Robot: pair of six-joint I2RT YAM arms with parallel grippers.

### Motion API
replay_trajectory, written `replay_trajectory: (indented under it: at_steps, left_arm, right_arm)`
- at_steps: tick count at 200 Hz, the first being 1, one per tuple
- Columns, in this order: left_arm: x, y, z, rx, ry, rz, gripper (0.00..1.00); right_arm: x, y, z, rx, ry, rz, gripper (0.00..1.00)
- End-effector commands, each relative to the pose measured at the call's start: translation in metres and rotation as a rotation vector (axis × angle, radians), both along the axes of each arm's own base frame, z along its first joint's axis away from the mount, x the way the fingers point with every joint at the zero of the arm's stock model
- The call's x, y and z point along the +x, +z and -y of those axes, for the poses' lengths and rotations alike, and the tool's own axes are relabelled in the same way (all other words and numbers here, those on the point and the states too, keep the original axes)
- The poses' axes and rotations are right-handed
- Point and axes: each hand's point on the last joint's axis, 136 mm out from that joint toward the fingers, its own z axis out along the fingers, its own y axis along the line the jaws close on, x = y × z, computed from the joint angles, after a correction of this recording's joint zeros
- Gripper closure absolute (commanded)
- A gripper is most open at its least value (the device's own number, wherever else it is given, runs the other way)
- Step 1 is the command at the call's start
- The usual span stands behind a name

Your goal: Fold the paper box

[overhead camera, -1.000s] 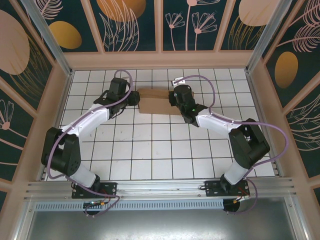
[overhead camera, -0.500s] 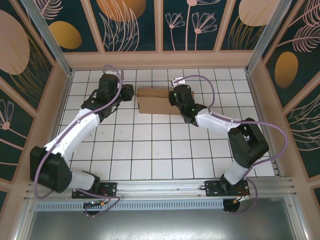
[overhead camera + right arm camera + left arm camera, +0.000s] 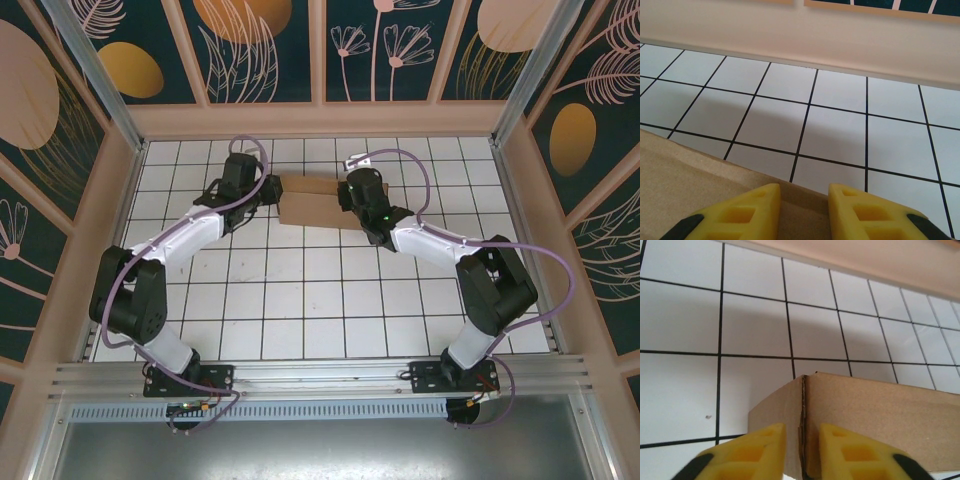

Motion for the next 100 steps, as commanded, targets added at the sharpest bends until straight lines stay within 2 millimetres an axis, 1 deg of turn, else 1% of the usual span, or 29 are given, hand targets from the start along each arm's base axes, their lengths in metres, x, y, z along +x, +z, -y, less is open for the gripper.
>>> replay_trajectory:
  at_steps: [1, 17, 33, 45, 56, 67, 74, 88, 93, 100]
  left_arm:
    - [-0.025, -0.054, -0.007, 0.007, 0.014, -0.137, 0.81]
    - [-0.030, -0.056, -0.003, -0.029, 0.005, -0.144, 0.85]
    - [-0.031, -0.060, -0.004, -0.034, 0.008, -0.155, 0.92]
    - [-0.032, -0.064, -0.005, -0.027, 0.013, -0.167, 0.95]
    - [-0.033, -0.073, -0.010, 0.003, 0.031, -0.193, 0.96]
    - [-0.032, -0.075, -0.013, 0.034, 0.036, -0.205, 0.96]
    - [-0.031, -0.076, -0.015, 0.052, 0.041, -0.207, 0.96]
    - [-0.029, -0.075, -0.017, 0.076, 0.044, -0.203, 0.97]
    - [-0.028, -0.073, -0.018, 0.081, 0.044, -0.201, 0.97]
    - [-0.027, -0.073, -0.018, 0.088, 0.045, -0.201, 0.97]
  right_arm:
    - [-0.028, -0.070, 0.013, -0.153, 0.025, -0.223, 0.69]
    - [-0.029, -0.071, 0.011, -0.148, 0.035, -0.228, 0.70]
    - [-0.030, -0.071, 0.008, -0.131, 0.054, -0.234, 0.70]
    - [-0.030, -0.066, 0.002, -0.106, 0.076, -0.237, 0.69]
    - [-0.030, -0.057, -0.005, -0.063, 0.114, -0.250, 0.68]
    - [-0.028, -0.044, -0.016, -0.011, 0.162, -0.275, 0.68]
    - [-0.025, -0.032, -0.021, 0.015, 0.177, -0.279, 0.68]
    - [-0.021, -0.004, -0.028, 0.068, 0.211, -0.262, 0.68]
    - [-0.020, 0.009, -0.030, 0.088, 0.221, -0.243, 0.67]
    - [-0.018, 0.025, -0.029, 0.118, 0.219, -0.219, 0.66]
